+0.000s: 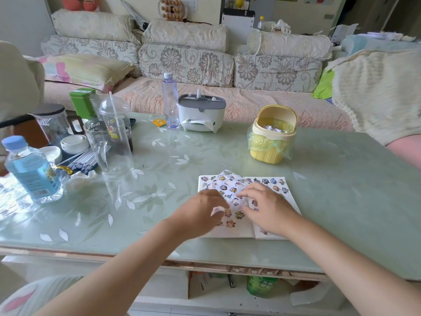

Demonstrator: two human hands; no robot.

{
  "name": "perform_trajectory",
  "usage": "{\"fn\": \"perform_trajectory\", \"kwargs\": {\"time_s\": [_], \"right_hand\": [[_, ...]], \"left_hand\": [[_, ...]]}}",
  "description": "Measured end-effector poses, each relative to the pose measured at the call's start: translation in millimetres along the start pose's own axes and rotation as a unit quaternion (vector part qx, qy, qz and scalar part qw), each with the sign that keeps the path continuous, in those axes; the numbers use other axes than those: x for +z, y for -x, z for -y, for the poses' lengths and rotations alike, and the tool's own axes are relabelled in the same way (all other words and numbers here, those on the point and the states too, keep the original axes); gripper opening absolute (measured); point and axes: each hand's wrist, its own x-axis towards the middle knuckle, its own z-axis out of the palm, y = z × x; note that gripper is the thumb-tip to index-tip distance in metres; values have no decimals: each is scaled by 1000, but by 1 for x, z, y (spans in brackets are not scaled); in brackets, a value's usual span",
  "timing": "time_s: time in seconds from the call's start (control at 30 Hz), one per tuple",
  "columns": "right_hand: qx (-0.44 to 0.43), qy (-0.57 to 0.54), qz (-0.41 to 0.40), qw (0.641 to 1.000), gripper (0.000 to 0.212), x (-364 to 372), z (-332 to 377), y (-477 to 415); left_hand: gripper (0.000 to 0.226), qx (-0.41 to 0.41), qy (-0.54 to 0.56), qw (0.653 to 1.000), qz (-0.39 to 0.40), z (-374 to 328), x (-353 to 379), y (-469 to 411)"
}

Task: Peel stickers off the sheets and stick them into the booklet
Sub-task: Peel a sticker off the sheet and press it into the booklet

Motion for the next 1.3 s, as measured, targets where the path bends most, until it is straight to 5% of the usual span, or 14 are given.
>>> {"fn": "perform_trajectory", "kwargs": {"time_s": [0.13, 0.33, 0.47, 0.7, 0.9, 1.0, 1.17, 1.23, 1.3], "right_hand": [[59, 30, 23, 998, 50, -6, -10, -30], [96, 43, 35, 994, 64, 0, -19, -63], [122, -95, -2, 988, 54, 0, -24, -72], [104, -305, -53, 945, 24, -2, -24, -79], [59, -444, -83, 890, 34, -10, -14, -76], [67, -438, -97, 891, 47, -14, -16, -78], [117, -358, -122, 918, 80, -13, -14, -78], [82, -252, -179, 948, 77, -14, -9, -72], [-29, -94, -261, 960, 52, -16, -3, -69]], "left_hand": [[36, -58, -32, 997, -40, 10, -9, -30], [52, -133, -106, 984, 58, 27, -4, -58], [44, -143, -90, 985, 33, 30, -5, -67], [64, -196, 28, 980, 4, 33, -20, -69], [22, -220, 163, 962, -24, 30, -24, -71], [17, -257, 338, 903, -69, 24, -28, -74], [9, -285, 401, 865, -96, 20, -31, -73], [6, -295, 414, 854, -110, 18, -31, -73], [6, -306, 440, 836, -121, 15, -31, -73]]}}
